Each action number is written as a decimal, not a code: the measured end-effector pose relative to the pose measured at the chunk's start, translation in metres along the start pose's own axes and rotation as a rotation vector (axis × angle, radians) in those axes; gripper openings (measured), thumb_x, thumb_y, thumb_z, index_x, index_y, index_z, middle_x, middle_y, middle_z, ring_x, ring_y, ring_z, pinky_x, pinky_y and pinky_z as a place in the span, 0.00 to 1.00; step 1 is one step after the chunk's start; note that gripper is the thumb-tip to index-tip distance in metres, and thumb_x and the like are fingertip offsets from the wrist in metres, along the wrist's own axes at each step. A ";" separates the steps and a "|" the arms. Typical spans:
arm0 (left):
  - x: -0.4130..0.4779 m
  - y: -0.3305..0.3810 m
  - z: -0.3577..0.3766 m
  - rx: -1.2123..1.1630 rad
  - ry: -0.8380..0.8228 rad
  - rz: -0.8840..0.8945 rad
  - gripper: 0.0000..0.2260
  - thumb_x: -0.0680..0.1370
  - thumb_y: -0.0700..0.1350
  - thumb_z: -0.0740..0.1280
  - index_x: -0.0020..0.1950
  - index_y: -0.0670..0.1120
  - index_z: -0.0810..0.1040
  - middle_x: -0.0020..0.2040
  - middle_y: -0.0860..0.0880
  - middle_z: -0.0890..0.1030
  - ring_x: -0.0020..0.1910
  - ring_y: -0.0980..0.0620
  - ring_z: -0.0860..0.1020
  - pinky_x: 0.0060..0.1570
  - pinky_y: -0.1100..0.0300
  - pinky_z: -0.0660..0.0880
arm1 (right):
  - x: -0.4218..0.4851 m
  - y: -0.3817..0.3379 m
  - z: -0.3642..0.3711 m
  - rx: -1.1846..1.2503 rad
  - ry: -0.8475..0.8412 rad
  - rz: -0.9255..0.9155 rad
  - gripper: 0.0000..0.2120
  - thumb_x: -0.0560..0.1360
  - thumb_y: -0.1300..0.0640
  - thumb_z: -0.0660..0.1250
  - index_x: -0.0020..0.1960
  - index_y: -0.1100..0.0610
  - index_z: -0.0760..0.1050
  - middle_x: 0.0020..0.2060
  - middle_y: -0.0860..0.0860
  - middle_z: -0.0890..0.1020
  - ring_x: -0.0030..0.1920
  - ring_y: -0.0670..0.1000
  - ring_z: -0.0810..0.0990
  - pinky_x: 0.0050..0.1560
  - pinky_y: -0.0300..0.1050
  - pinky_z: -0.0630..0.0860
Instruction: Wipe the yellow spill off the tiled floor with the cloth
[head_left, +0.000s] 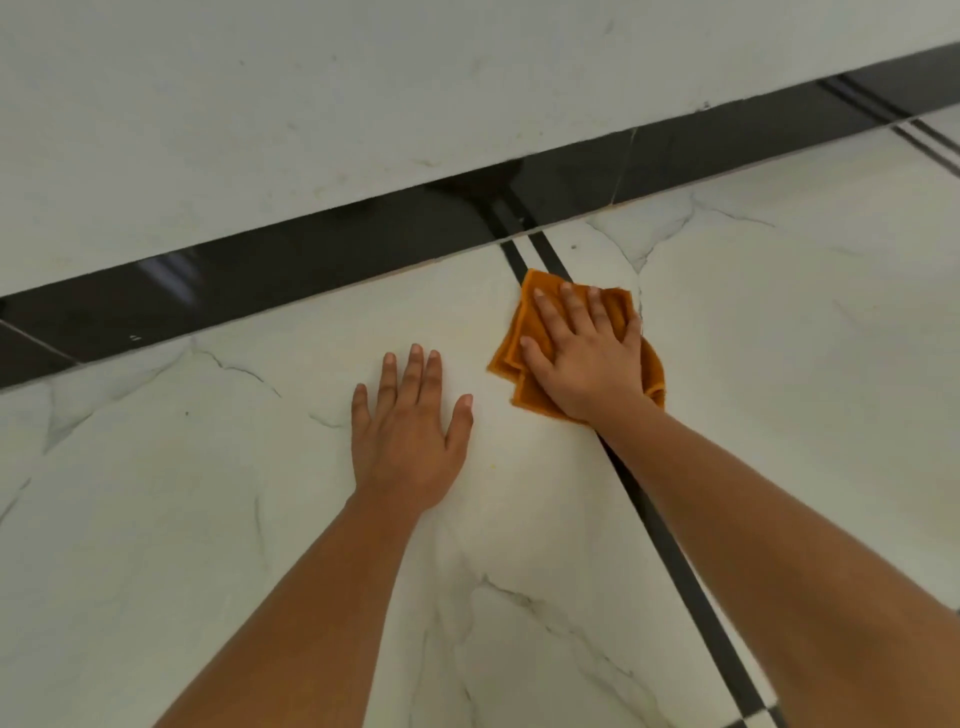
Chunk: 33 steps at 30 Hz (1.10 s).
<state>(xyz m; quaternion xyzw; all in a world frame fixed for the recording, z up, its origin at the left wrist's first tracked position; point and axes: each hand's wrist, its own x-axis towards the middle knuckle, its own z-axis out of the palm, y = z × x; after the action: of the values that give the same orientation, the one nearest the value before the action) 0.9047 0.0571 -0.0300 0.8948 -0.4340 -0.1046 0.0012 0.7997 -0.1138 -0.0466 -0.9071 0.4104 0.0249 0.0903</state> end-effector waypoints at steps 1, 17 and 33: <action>0.002 -0.002 -0.001 -0.001 0.004 -0.009 0.29 0.78 0.60 0.38 0.76 0.51 0.39 0.77 0.51 0.40 0.75 0.49 0.39 0.71 0.48 0.39 | 0.009 -0.011 -0.001 0.007 -0.015 0.075 0.31 0.77 0.34 0.40 0.76 0.44 0.37 0.77 0.50 0.41 0.76 0.57 0.39 0.70 0.64 0.37; -0.089 -0.117 0.009 -0.088 0.086 -0.286 0.27 0.80 0.57 0.41 0.77 0.49 0.43 0.78 0.49 0.46 0.76 0.49 0.43 0.72 0.48 0.43 | -0.077 -0.147 0.027 -0.063 -0.047 -0.500 0.30 0.76 0.35 0.39 0.76 0.43 0.41 0.77 0.49 0.45 0.76 0.55 0.41 0.71 0.65 0.38; -0.221 -0.151 0.033 -0.146 0.045 -0.434 0.33 0.73 0.59 0.32 0.76 0.48 0.43 0.77 0.49 0.46 0.76 0.50 0.43 0.72 0.48 0.44 | -0.155 -0.228 0.043 -0.006 -0.107 -0.493 0.31 0.75 0.36 0.40 0.76 0.43 0.46 0.77 0.50 0.48 0.76 0.57 0.42 0.69 0.66 0.36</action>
<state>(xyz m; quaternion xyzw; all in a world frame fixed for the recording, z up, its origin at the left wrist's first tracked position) 0.8828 0.3258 -0.0352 0.9668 -0.2225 -0.1136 0.0533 0.8693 0.1563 -0.0380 -0.9774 0.1715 0.0512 0.1124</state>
